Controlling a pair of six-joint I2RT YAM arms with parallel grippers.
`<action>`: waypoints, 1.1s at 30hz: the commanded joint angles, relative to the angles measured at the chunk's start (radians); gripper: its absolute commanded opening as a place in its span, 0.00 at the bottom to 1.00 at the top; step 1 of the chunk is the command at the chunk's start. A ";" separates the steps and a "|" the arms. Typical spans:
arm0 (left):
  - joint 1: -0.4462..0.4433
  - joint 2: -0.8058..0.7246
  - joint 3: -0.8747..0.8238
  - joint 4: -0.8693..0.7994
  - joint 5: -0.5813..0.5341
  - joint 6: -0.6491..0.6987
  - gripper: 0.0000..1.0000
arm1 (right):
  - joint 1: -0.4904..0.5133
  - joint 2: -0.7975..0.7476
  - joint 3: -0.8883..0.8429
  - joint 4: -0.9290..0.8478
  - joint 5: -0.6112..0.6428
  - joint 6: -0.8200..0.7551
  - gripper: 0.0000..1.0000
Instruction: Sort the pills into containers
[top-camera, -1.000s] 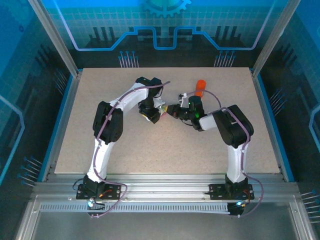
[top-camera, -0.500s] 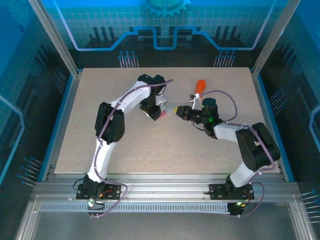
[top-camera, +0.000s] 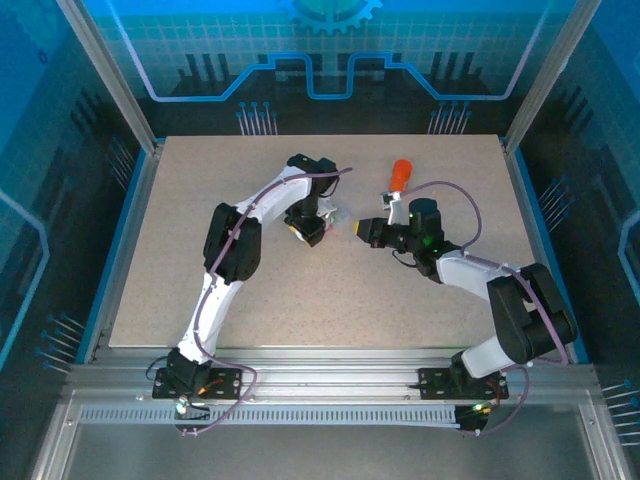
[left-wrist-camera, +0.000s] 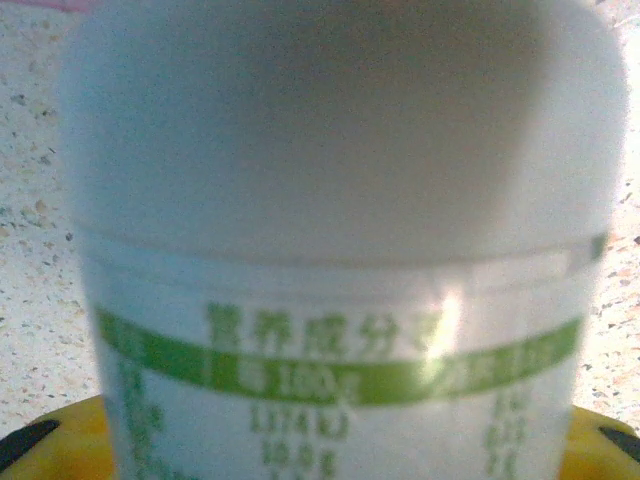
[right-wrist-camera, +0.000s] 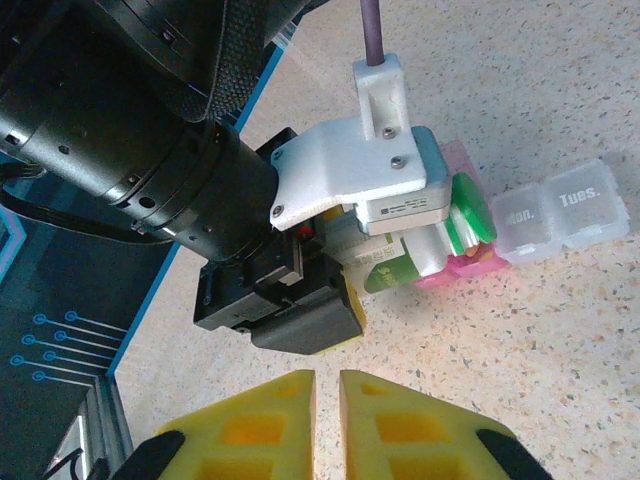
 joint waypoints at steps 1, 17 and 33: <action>-0.001 -0.040 0.027 -0.061 -0.016 0.014 0.00 | -0.011 -0.003 -0.008 -0.003 -0.002 -0.022 0.15; -0.003 -0.044 -0.051 -0.031 0.013 0.005 0.00 | -0.009 0.035 -0.012 0.025 -0.013 -0.018 0.15; 0.002 -0.101 -0.076 0.026 0.018 -0.002 0.00 | -0.014 0.032 -0.015 0.027 -0.017 -0.020 0.16</action>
